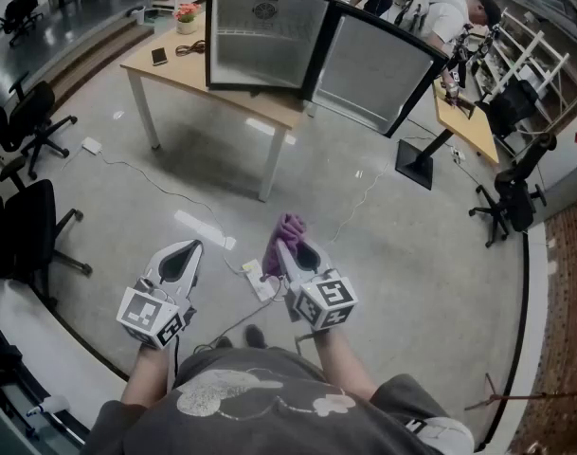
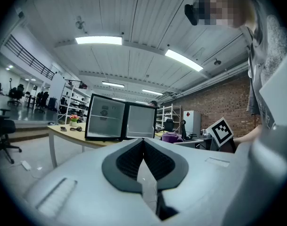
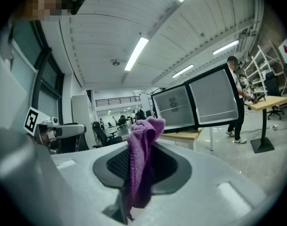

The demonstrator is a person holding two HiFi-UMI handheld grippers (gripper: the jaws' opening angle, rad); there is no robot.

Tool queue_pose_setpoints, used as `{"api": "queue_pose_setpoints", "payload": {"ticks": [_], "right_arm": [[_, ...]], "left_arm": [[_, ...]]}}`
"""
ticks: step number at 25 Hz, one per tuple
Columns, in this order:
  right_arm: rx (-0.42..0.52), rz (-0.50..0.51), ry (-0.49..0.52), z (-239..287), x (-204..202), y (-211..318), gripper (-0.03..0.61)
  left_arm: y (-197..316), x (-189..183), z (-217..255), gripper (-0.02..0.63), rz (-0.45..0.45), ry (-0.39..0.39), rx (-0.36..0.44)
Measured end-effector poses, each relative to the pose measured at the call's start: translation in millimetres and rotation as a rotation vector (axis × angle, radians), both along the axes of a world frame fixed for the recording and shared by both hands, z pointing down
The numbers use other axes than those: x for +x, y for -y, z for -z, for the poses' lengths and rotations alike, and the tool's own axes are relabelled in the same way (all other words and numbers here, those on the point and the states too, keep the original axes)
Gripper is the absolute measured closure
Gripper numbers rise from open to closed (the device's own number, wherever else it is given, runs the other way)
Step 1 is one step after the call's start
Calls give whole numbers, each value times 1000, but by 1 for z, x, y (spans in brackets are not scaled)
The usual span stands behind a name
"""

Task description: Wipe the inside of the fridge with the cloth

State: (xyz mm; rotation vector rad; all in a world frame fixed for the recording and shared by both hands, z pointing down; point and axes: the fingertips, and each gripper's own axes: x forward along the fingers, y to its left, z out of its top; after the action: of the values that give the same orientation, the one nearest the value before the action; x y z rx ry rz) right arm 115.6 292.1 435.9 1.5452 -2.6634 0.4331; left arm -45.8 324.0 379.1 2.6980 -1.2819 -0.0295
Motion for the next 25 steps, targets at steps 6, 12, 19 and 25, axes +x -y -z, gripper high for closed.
{"api": "queue_pose_setpoints", "payload": {"ticks": [6,12,19,25], "right_arm": [[3,-10,5,4,7,7,494],[-3,7,25,1,15,12,494],[-23,35,45,-9,30,19,494],[-27,89,86,-13,34,28,494]], "left_arm": [[2,10,0,595,-1,10,12],[1,15,-5,595,19,32,-9],[1,27,-6,595,54,70,-19],[3,27,-6,595,116,76,-34]]}}
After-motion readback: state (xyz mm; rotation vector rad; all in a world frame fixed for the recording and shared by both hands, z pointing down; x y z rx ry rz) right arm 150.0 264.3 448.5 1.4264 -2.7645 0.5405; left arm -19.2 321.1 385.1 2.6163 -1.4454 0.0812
